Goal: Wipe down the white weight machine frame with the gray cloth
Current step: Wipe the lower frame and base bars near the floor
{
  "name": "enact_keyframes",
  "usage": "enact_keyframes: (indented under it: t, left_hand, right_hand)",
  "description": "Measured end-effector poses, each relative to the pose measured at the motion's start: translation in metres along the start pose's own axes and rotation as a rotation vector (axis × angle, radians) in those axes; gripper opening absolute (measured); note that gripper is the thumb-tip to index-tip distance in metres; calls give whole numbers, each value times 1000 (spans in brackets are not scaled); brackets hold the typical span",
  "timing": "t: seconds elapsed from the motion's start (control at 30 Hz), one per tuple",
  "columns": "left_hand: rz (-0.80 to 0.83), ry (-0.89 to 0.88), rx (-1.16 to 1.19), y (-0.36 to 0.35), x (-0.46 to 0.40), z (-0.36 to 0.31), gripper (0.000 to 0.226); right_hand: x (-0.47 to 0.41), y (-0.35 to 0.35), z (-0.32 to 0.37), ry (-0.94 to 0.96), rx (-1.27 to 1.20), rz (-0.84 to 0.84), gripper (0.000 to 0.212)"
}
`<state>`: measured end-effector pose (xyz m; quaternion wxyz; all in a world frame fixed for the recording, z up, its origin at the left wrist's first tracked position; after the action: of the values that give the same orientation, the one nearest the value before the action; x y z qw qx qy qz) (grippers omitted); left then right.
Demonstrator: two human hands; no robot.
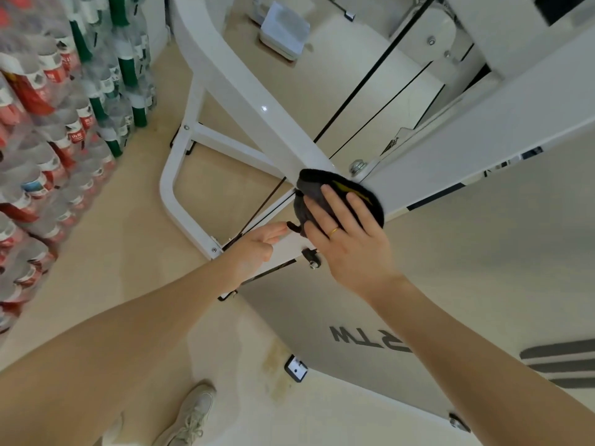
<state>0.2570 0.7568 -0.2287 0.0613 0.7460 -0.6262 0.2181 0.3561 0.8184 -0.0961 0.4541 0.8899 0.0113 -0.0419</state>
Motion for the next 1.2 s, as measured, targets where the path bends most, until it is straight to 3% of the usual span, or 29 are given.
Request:
enact_keyframes:
  t: [0.23, 0.6, 0.83, 1.03, 1.13, 1.2]
  left_hand:
    - [4, 94, -43, 9, -25, 48, 76]
    - [-54, 163, -95, 46, -48, 134, 73]
    - [-135, 227, -73, 59, -33, 142, 66]
    - [-103, 180, -140, 39, -19, 78, 56]
    - [-85, 130, -91, 28, -14, 47, 62]
    - [-67, 102, -69, 23, -14, 35, 65]
  right_hand:
    - [0, -50, 40, 103, 77, 380, 47]
    - [-24, -191, 138, 34, -21, 753, 46]
    - [-19, -164, 126, 145, 31, 670, 34]
    - [-24, -78, 71, 67, 65, 453, 29]
    - [-18, -46, 54, 57, 98, 399, 42]
    - [-14, -30, 45, 48, 83, 330, 39]
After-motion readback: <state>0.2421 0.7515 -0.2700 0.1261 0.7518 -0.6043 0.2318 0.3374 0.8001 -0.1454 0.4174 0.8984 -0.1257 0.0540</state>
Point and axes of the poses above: each hand's wrist, its own x-axis away from the middle knuckle, its own y-axis out of the back of the hand, z = x × y, the point moved 3 cm from there along -x, towards the middle knuckle, and after that the axes turned 11 degrees about -x, right-handed, at the moved point
